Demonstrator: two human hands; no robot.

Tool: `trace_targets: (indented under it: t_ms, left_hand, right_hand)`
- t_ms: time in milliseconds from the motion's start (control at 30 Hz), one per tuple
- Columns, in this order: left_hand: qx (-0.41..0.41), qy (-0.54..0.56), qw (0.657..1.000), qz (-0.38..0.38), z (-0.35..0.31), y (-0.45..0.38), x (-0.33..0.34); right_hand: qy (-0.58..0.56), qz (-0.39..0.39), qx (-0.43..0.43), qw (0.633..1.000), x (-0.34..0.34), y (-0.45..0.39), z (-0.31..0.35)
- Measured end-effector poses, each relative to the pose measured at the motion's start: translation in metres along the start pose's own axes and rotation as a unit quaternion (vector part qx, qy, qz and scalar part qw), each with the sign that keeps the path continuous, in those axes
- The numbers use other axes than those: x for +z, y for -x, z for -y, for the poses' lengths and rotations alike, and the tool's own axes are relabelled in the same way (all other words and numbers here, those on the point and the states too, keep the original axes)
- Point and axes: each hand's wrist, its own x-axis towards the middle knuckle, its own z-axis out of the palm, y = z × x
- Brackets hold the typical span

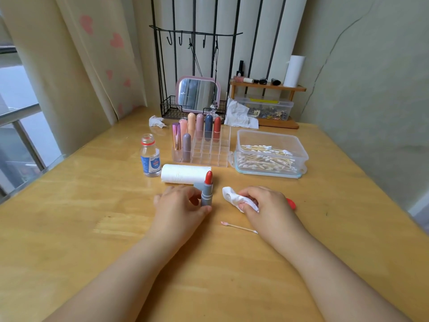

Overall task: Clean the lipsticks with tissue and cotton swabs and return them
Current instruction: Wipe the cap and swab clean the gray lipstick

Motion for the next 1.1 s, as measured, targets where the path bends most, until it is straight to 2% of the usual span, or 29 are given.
trace_targets:
  t_ms: [600,800,933,1000,1100]
  left_hand:
    - [-0.010,0.004,1.000,0.020,0.005,0.001,0.000]
    - [-0.016,0.080,0.997,0.010,0.005,0.005,-0.006]
    - [-0.016,-0.016,0.999,-0.026,0.013,-0.008,-0.009]
    - [-0.004,-0.077,0.997,-0.002,0.015,-0.013,-0.007]
    - [-0.003,-0.107,0.993,0.043,0.015,-0.016,-0.002]
  right_hand:
    - [-0.003,-0.002,0.004,1.000,0.002,0.003,0.000]
    - [-0.004,-0.002,0.006,1.000,0.002,0.002,0.000]
    - [-0.001,0.001,0.005,1.000,0.002,0.002,-0.001]
    - [-0.001,0.001,0.004,1.000,0.002,0.002,-0.001]
    - [-0.008,0.000,0.003,1.000,0.001,0.003,-0.001]
